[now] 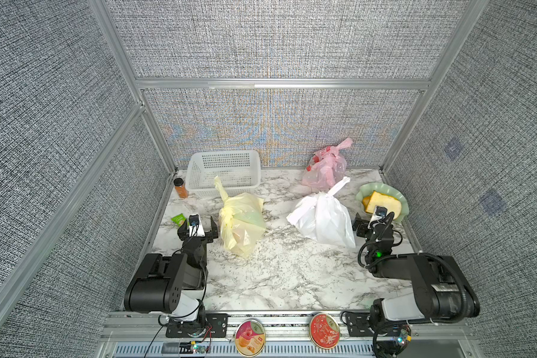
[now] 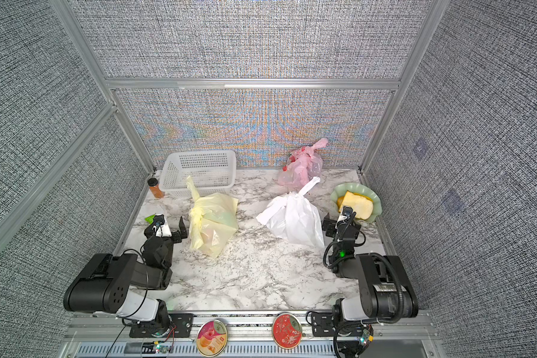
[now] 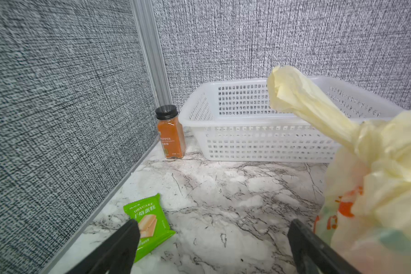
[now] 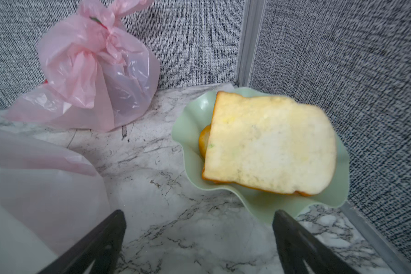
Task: Untie the knot of a plastic bag & take out the apple
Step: Move the plastic bag to the center of the board.
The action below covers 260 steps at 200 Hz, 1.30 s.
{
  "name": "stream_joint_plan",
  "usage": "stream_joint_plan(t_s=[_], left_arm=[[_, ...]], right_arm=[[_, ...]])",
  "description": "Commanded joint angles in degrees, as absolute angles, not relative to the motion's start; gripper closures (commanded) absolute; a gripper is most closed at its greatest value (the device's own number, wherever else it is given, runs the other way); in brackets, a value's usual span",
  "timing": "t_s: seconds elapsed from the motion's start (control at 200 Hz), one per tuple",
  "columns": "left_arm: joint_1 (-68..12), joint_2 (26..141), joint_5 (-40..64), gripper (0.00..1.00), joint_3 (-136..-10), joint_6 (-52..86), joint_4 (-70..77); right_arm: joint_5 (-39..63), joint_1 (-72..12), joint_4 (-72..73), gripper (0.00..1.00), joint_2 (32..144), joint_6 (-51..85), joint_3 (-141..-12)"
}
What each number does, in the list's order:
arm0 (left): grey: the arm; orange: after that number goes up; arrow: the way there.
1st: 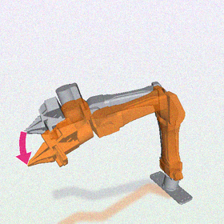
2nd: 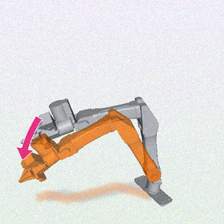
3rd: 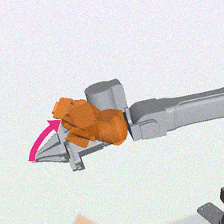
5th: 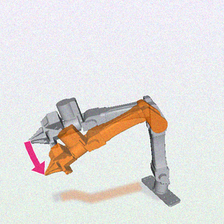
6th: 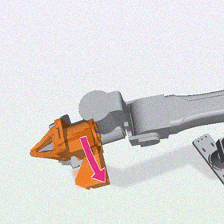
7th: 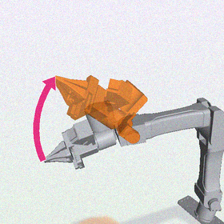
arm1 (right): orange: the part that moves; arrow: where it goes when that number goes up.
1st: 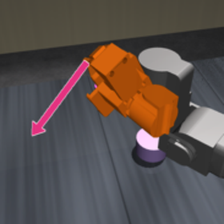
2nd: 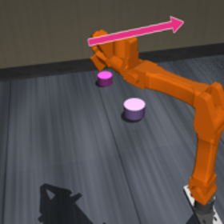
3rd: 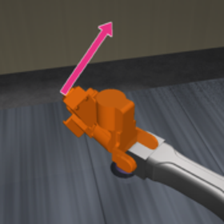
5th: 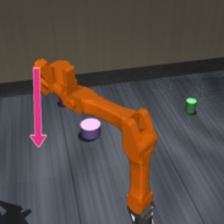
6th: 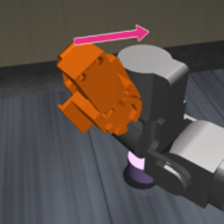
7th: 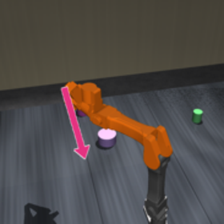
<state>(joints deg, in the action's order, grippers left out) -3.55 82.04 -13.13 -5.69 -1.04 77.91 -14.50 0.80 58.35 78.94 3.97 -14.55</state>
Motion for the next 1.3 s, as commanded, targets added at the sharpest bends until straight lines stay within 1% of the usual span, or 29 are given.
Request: stream_joint_plan(t_s=[0.0, 0.05, 0.1, 0.19, 0.245, 0.325, 0.395, 0.47, 0.515, 0.625, 0.705, 0.79, 0.83, 0.905, 0.96, 0.97, 1.0, 1.085, 1.131, 1.296], left_arm=[[-3.52, 75.46, -16.19, 0.00, -6.23, 0.24, 73.86], [-3.53, 71.18, -17.66, 0.00, -7.40, 0.83, 68.50], [-3.65, 66.95, -18.75, 0.01, -8.65, 2.10, 63.87], [-3.66, 59.69, -18.06, 0.00, -12.81, 4.17, 53.62], [-3.60, 56.25, -14.69, 0.00, -16.96, 4.92, 45.10], [-3.61, 53.83, -5.10, 0.02, -22.32, 3.98, 36.68], [-3.65, 53.73, 2.87, 0.09, -26.02, 7.43, 31.76], [-4.44, 55.64, 10.67, 0.17, -29.92, 11.35, 25.91], [-5.99, 57.53, 13.93, 0.20, -32.45, 12.92, 21.95], [-12.15, 61.96, 18.03, 0.21, -35.98, 13.71, 15.47], [-17.05, 63.75, 18.84, 0.21, -36.18, 13.62, 14.58], [-20.21, 64.69, 19.46, 0.21, -35.43, 14.51, 15.48], [-21.01, 65.01, 19.89, 0.21, -35.23, 14.89, 15.81], [-21.92, 65.24, 20.69, 0.21, -35.08, 15.34, 15.93], [-22.10, 65.37, 20.90, 0.21, -35.35, 15.55, 15.75], [-22.14, 65.30, 20.98, 0.21, -35.36, 15.56, 15.67], [-22.11, 65.17, 21.19, 0.21, -35.47, 15.49, 15.49], [-22.06, 64.57, 22.10, 0.21, -36.06, 14.67, 14.79], [-22.11, 63.92, 22.56, 0.21, -36.28, 14.20, 14.06], [-22.09, 61.19, 24.30, 0.20, -37.21, 11.77, 10.24]], right_arm=[[-16.69, 0.78, 52.19, 0.01, 72.60, 5.05, -14.75], [-17.87, 0.71, 45.79, 0.01, 68.47, 6.66, -16.40], [-19.42, 0.72, 34.53, 0.01, 64.30, 9.40, -20.60], [-19.43, 0.78, 15.86, 0.01, 61.12, 12.72, -30.13], [-16.07, 0.75, 5.43, 0.02, 61.20, 13.51, -37.21], [-7.89, 0.32, -5.28, 0.02, 63.44, 15.09, -46.10], [-2.50, -1.52, -10.98, 0.02, 66.38, 15.64, -51.70], [0.59, -4.61, -15.38, 0.02, 70.61, 15.58, -57.34], [2.67, -6.24, -17.53, 0.01, 73.71, 15.81, -60.08], [6.35, -9.10, -22.11, 0.02, 81.28, 16.52, -65.59], [5.47, -10.69, -25.16, 0.02, 85.89, 16.27, -68.38], [4.58, -12.55, -27.76, 0.02, 89.17, 15.23, -70.26], [4.57, -13.49, -28.18, 0.07, 90.17, 14.45, -70.65], [4.49, -15.29, -28.34, 0.24, 91.02, 13.00, -70.67], [4.39, -16.49, -27.90, 0.42, 90.93, 11.97, -70.49], [4.39, -16.71, -27.87, 0.44, 90.85, 11.76, -70.40], [4.40, -17.53, -27.45, 0.57, 90.47, 10.97, -70.19], [4.38, -20.00, -26.08, 0.84, 88.75, 8.30, -69.64], [4.16, -21.54, -25.48, 1.00, 87.77, 6.69, -69.61], [0.04, -29.30, -23.57, 1.00, 83.45, 0.55, -68.89]])
